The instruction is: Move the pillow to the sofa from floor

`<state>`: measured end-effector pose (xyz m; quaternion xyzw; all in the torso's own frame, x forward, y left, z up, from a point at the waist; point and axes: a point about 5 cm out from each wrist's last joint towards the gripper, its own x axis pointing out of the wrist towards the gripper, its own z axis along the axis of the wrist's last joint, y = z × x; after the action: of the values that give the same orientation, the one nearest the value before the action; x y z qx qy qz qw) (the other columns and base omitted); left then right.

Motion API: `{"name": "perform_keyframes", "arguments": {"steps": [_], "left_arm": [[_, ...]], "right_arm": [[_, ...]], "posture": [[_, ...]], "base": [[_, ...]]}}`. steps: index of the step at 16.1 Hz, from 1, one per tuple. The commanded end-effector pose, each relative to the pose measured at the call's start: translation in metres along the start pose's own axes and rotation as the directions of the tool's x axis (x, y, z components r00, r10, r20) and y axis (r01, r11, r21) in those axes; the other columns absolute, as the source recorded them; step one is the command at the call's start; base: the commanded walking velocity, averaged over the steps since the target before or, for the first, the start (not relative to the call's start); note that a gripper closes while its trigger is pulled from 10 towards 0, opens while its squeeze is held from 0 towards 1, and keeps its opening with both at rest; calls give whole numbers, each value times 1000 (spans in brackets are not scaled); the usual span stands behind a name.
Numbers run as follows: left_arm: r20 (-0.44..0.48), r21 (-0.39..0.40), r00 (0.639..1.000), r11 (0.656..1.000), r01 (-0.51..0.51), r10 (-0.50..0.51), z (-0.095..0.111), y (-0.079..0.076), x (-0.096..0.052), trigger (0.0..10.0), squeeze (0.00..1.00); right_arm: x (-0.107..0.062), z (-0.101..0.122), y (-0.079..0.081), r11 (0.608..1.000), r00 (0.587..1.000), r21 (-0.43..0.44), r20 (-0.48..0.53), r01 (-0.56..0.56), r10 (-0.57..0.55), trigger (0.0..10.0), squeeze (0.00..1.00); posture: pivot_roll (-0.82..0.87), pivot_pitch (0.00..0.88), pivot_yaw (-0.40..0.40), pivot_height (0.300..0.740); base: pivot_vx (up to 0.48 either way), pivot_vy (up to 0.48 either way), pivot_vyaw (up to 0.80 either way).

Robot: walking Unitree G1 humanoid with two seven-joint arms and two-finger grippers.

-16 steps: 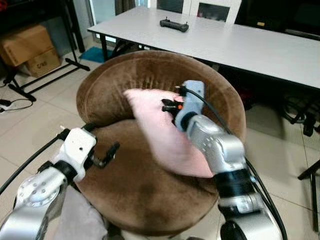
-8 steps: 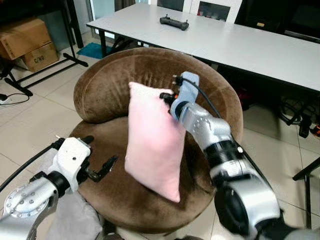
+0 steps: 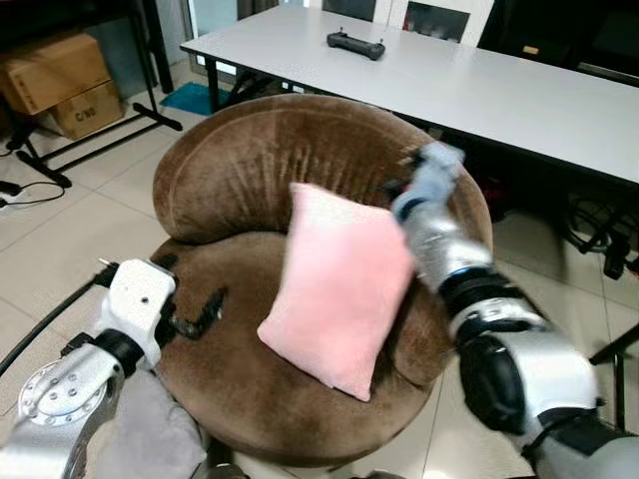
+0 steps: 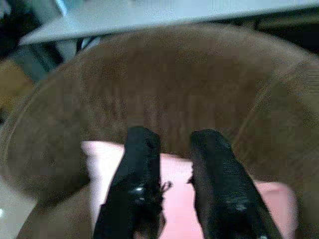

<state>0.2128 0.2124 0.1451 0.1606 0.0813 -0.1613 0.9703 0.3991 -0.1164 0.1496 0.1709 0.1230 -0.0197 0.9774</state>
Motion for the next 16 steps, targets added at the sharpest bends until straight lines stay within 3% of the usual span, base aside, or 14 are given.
{"name": "perform_keyframes", "arguments": {"steps": [1, 2, 3, 5, 7, 8, 11, 14, 16], "left_arm": [[6, -2, 1000, 1000, -26, 26, 0, 0, 2, 10000, 0], [9, -4, 999, 999, -38, 39, 1, -2, 5, 10000, 0], [27, -1, 997, 998, -67, 67, 3, -3, 7, 10000, 0], [61, 29, 984, 985, -170, 168, 7, 1, 11, 10000, 0], [58, 24, 980, 981, -192, 190, 6, 2, 12, 10000, 0], [54, 22, 980, 981, -192, 191, 5, 1, 13, 10000, 0], [79, 51, 971, 972, -228, 223, 4, 0, 12, 10000, 0], [93, 74, 960, 960, -271, 264, -2, 3, 7, 10000, 0], [92, 71, 959, 959, -276, 269, -2, 3, 7, 10000, 0]], "right_arm": [[0, 9, -3, 1000, 999, -8, 43, -8, 9, 10000, 1000], [-1, 12, -13, 999, 998, -25, 64, -25, 27, 10000, 973], [-6, 13, -21, 997, 993, -40, 93, -65, 69, 10000, 0], [-32, 7, -30, 987, 975, -90, 167, -132, 145, 10000, 0], [-50, -4, -32, 982, 973, -130, 166, -138, 159, 10000, 0], [-67, -16, -32, 974, 976, -190, 154, -127, 157, 10000, 0], [-99, -35, -40, 968, 978, -248, 186, -47, 95, 10000, 0], [-115, -40, -37, 913, 968, -403, 195, -66, 156, 10000, 0], [-116, -39, -38, 916, 972, -395, 180, -70, 152, 10000, 0]], "posture": [[139, 0, -82, 740], [139, 0, -82, 740], [135, 0, -84, 740], [126, 0, -85, 740], [122, 0, -87, 740], [117, 0, -87, 740], [113, 0, -84, 740], [108, 0, -80, 740], [113, 0, -89, 740]], "base": [[0, 0, 0], [0, 0, 0], [0, 0, 0], [0, 0, 0], [0, 0, 0], [0, 0, 0], [0, 0, 0], [0, 0, 0], [0, 0, 0]]}}
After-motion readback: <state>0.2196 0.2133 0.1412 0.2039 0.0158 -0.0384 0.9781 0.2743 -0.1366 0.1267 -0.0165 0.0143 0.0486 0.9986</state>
